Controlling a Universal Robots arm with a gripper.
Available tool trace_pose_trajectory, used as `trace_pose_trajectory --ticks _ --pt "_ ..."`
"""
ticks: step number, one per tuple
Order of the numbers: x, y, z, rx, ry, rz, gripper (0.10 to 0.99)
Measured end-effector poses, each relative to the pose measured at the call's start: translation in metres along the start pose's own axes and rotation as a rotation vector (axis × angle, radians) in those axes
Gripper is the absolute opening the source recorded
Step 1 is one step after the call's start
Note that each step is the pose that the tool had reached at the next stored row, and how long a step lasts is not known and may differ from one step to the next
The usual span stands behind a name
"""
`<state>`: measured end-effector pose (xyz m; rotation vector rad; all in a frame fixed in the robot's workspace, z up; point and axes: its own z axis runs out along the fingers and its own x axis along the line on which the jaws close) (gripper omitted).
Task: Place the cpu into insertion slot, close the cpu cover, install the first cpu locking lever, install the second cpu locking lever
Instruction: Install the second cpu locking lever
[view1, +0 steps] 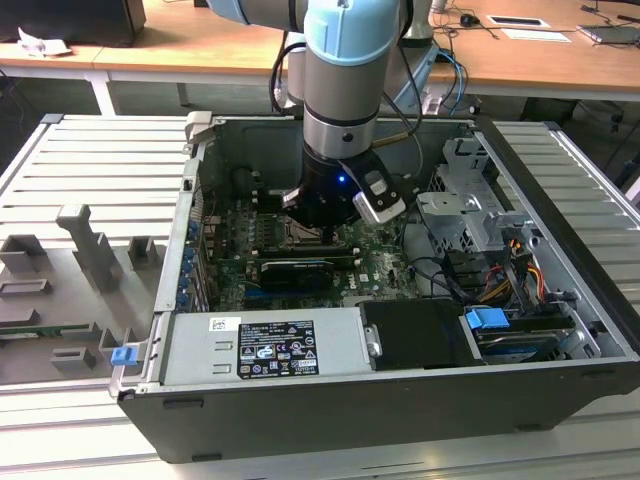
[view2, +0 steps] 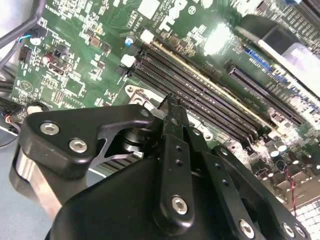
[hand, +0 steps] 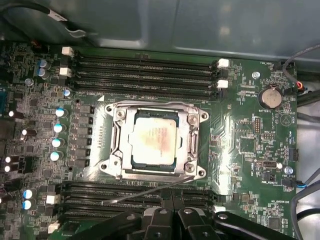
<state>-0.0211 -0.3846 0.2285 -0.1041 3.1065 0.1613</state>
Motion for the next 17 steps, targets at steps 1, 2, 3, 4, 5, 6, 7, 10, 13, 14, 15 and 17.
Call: trace_pose_trajectory --ticks 1,2,3,4,5,6,7,10,13,14,15,17 --pt "0.0001 -0.0005 -0.0004 0.0 0.0 0.0 0.106" --pt "-0.0001 -0.0004 -0.002 -0.01 -0.0007 0.0 0.106" --pt "-0.0001 -0.0003 -0.0027 -0.024 -0.0017 0.001 0.106" --pt "0.0 -0.0011 -0.0033 -0.063 -0.0044 0.002 0.106" --pt "0.0001 -0.0025 -0.0035 -0.073 -0.005 0.003 0.106" --pt "0.0002 -0.004 -0.0036 -0.074 -0.0052 0.003 0.106" --pt "0.0003 -0.0042 -0.0036 -0.074 -0.0052 0.003 0.106" --pt "0.0016 -0.0042 -0.0034 -0.076 -0.0053 0.003 0.106" --pt "0.002 -0.0042 -0.0033 -0.079 -0.0055 0.003 0.106" --pt "0.0021 -0.0042 -0.0033 -0.079 -0.0055 0.003 0.106" --pt "0.0026 -0.0042 -0.0032 -0.08 -0.0055 0.003 0.106" --pt "0.0032 -0.0044 -0.0032 -0.086 -0.0059 0.003 0.106"
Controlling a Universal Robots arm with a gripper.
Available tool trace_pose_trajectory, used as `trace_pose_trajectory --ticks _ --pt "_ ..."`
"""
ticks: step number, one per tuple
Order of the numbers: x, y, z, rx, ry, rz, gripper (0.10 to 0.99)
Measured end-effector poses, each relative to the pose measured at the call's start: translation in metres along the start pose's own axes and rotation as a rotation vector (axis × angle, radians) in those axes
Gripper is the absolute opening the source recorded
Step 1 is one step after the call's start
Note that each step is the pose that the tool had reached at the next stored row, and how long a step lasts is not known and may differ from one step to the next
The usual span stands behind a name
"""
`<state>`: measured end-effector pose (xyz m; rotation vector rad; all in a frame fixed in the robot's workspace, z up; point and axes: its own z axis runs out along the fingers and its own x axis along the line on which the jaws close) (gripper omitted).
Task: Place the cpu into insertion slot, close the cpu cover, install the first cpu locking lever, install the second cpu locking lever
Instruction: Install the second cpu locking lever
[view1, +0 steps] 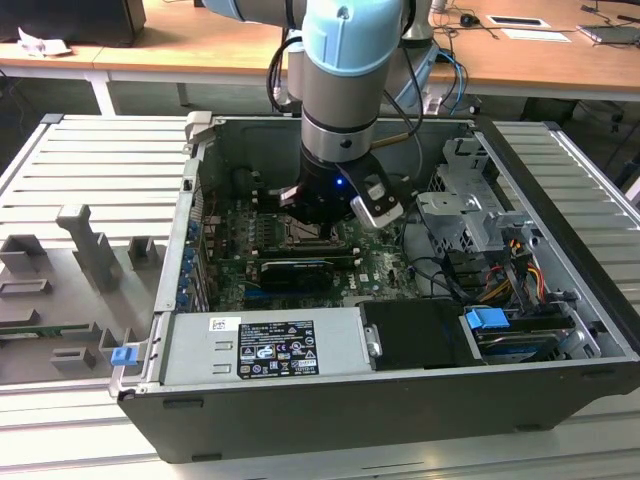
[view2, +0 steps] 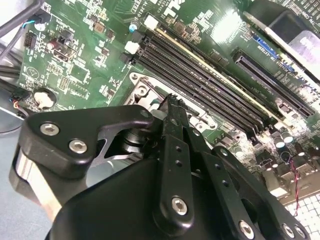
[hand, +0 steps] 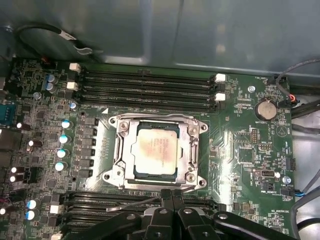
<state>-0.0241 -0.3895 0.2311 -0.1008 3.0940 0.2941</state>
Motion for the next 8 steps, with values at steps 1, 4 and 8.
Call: trace_pose_trajectory --ticks 1,4,8 --pt "0.0002 -0.0001 0.0001 -0.003 -0.0001 0.0 0.106" --pt "0.0031 -0.0009 0.0002 -0.012 -0.0008 0.0 0.106" --pt "0.0116 -0.0013 0.0004 -0.016 -0.0011 0.0 0.106"
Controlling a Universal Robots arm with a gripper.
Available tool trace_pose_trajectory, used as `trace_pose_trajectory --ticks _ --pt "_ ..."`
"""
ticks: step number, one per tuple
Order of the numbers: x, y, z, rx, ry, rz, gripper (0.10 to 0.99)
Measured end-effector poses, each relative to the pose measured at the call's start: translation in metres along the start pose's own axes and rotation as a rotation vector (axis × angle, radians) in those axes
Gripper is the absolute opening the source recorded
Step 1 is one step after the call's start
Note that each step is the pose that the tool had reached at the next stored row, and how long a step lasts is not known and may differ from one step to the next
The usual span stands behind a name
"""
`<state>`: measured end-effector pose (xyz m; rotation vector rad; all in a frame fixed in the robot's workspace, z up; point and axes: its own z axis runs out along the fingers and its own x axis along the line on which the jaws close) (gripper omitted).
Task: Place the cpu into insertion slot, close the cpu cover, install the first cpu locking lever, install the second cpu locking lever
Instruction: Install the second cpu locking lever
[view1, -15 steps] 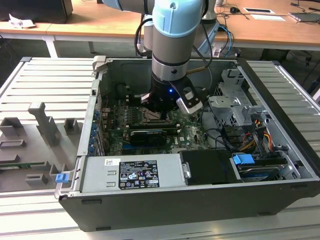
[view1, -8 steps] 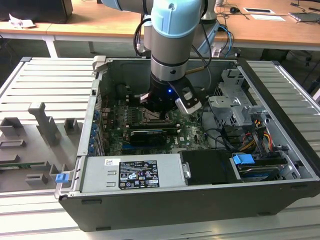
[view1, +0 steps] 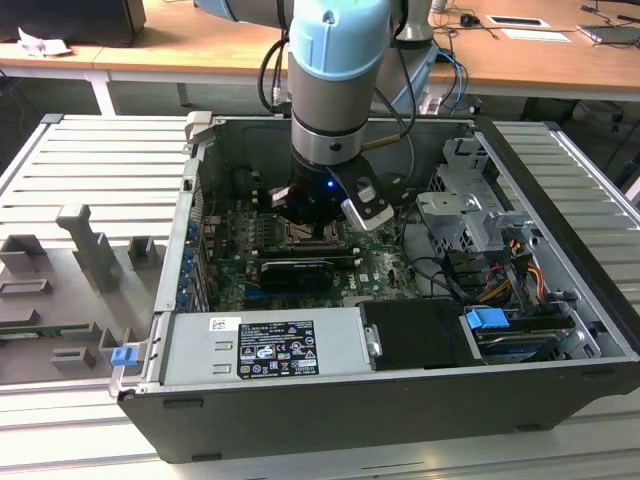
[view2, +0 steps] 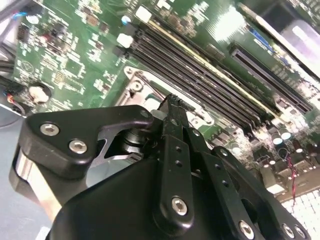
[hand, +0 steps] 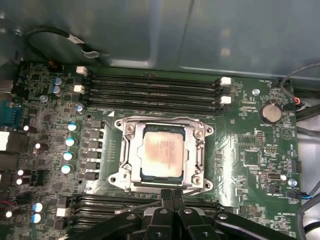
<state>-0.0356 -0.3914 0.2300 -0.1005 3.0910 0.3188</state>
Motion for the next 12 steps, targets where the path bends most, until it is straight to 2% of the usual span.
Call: trace_pose_trajectory --ticks 2,4,12 --pt "0.0083 0.0003 0.0004 -0.001 0.0001 0.0 0.106" --pt "0.0142 -0.0002 0.0043 -0.002 0.0 0.0 0.106" --pt "0.0145 -0.0016 0.011 -0.002 -0.0001 0.0 0.106"
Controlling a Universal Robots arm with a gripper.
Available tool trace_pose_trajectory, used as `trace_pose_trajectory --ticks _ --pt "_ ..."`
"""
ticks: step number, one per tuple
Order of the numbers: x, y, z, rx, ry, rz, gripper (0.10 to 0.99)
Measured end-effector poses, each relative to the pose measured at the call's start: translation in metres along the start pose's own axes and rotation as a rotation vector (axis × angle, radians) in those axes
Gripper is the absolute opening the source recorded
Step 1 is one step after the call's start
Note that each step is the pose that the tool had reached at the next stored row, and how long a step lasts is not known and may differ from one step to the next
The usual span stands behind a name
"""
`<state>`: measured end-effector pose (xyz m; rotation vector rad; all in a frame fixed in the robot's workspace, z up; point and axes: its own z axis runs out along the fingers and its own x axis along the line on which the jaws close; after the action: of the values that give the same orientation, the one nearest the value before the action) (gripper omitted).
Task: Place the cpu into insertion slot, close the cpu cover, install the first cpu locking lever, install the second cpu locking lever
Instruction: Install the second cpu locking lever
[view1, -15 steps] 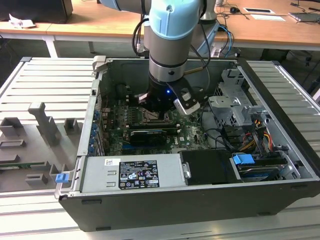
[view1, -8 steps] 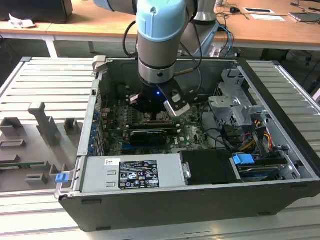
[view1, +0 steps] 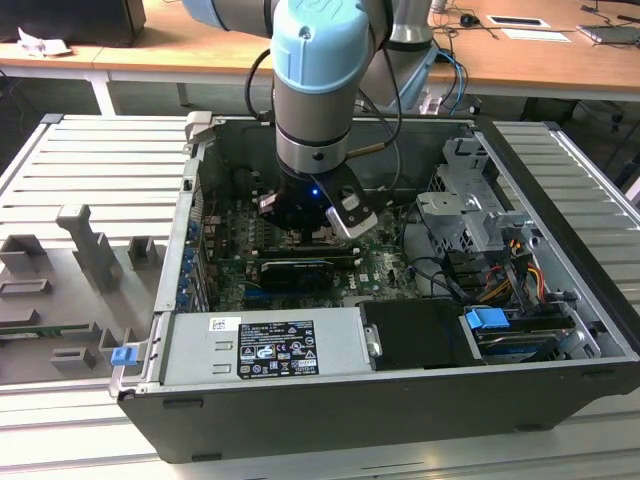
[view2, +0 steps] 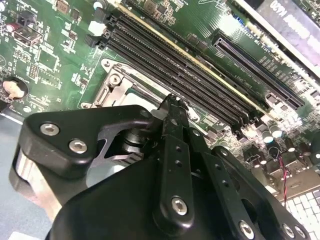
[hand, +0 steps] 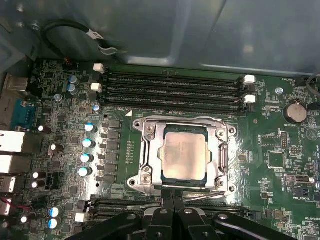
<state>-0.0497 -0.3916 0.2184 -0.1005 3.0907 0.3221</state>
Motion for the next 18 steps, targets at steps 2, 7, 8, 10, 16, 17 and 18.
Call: trace_pose_trajectory --ticks 2,7,8,10,16,17,18 --pt "0.0 -0.0002 0.001 0.0 0.0 0.0 0.106" --pt "0.0002 -0.0009 0.0043 0.0 0.0 0.0 0.106" --pt "0.0002 -0.0011 0.0051 0.0 0.0001 0.0 0.106" --pt "0.0002 -0.0012 0.0056 0.0 0.0 0.0 0.106" --pt "0.0002 -0.0012 0.0059 0.0 0.0 0.0 0.106" --pt "0.0003 -0.0013 0.006 0.0 0.0 0.0 0.106" --pt "0.0004 -0.0015 0.0062 -0.001 -0.0001 0.0 0.106"
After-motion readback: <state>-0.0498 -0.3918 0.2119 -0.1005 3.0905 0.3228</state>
